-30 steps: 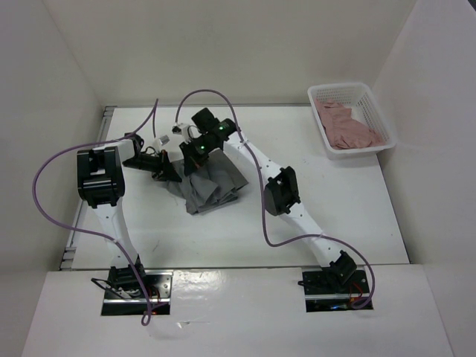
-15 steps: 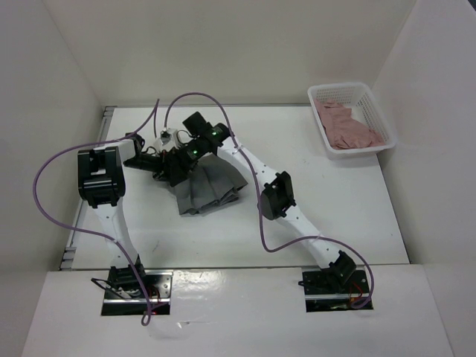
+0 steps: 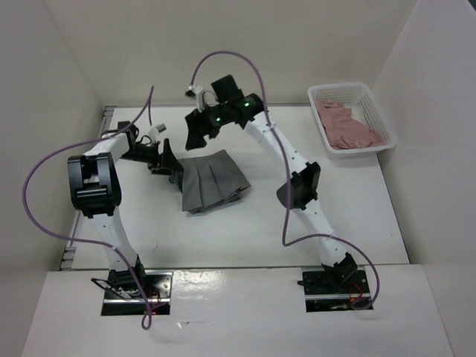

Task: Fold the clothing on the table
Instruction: Fold the skirt

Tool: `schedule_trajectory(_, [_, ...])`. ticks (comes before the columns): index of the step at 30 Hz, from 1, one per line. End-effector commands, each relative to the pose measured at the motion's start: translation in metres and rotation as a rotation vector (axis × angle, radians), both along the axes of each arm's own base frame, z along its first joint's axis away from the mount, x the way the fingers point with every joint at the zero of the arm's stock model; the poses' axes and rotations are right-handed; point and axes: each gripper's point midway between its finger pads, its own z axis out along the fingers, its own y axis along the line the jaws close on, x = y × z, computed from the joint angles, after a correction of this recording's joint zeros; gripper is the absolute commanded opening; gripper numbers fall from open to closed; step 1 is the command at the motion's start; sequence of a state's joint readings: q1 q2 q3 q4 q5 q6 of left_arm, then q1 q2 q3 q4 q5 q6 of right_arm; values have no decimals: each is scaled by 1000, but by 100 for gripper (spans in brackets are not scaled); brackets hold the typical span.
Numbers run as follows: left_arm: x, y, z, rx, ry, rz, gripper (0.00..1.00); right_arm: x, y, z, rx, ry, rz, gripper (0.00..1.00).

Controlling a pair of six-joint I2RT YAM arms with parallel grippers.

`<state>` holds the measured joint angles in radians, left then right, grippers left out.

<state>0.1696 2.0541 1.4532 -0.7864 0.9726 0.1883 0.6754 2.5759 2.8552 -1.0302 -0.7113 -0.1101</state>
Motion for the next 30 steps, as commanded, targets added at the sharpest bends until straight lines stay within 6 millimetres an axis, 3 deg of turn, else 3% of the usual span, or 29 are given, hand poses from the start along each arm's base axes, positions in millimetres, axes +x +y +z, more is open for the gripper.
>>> schedule_trajectory(1, [6, 4, 44, -6, -127, -9, 94, 3, -34, 95, 78, -166, -72, 92])
schedule_trajectory(3, [6, 16, 47, 26, -146, 9, 100, 15, -52, 94, 50, -173, -118, 93])
schedule_trajectory(4, [4, 17, 51, 35, -147, 10, 100, 15, -60, 105, 51, -191, -139, 93])
schedule_trajectory(6, [3, 30, 56, 55, -169, 33, 100, 32, -80, 95, 9, -195, -199, 93])
schedule_trajectory(11, [-2, 57, 70, 78, -182, 82, 100, 53, -131, 81, -50, -151, -343, 95])
schedule_trajectory(14, [-6, 76, 92, 110, -225, 121, 100, 55, -161, 84, -78, -172, -467, 97])
schedule_trajectory(15, [-7, 81, 104, 138, -261, 129, 100, 57, -170, 67, -114, -172, -512, 97])
schedule_trajectory(16, [-9, 86, 110, 157, -278, 144, 100, 56, -180, 70, -111, -183, -546, 97])
schedule_trajectory(17, [-11, 90, 113, 198, -276, 161, 100, 47, -195, 98, -74, -230, -593, 97])
schedule_trajectory(18, [-16, 90, 131, 225, -308, 182, 100, 37, -203, 78, -109, -202, -614, 97])
schedule_trajectory(19, [-21, 90, 133, 242, -315, 196, 100, 42, -218, 87, -104, -261, -677, 97])
schedule_trajectory(20, [-23, 91, 141, 265, -348, 218, 100, 25, -231, 121, -54, -326, -720, 97])
schedule_trajectory(21, [-32, 93, 159, 314, -383, 270, 100, 19, -251, 105, -81, -310, -771, 97])
schedule_trajectory(22, [-37, 94, 167, 340, -403, 299, 100, 15, -265, 117, -61, -352, -814, 97])
schedule_trajectory(23, [-43, 94, 169, 361, -412, 326, 100, -6, -282, 145, -8, -397, -846, 97])
schedule_trajectory(24, [-56, 98, 187, 419, -449, 383, 100, -11, -302, 133, -34, -386, -891, 97])
schedule_trajectory(26, [-67, 103, 200, 479, -481, 441, 100, -34, -327, 149, -34, -434, -964, 97])
schedule_trajectory(27, [-79, 103, 211, 509, -519, 470, 100, -40, -339, 139, -64, -418, -1007, 97])
schedule_trajectory(28, [-85, 109, 210, 555, -518, 498, 100, -47, -348, 136, -86, -425, -1041, 97])
schedule_trajectory(29, [-91, 110, 212, 570, -522, 520, 100, -53, -361, 118, -145, -414, -1089, 97])
schedule_trajectory(30, [-100, 108, 220, 583, -553, 543, 100, -66, -370, 125, -135, -451, -1107, 97])
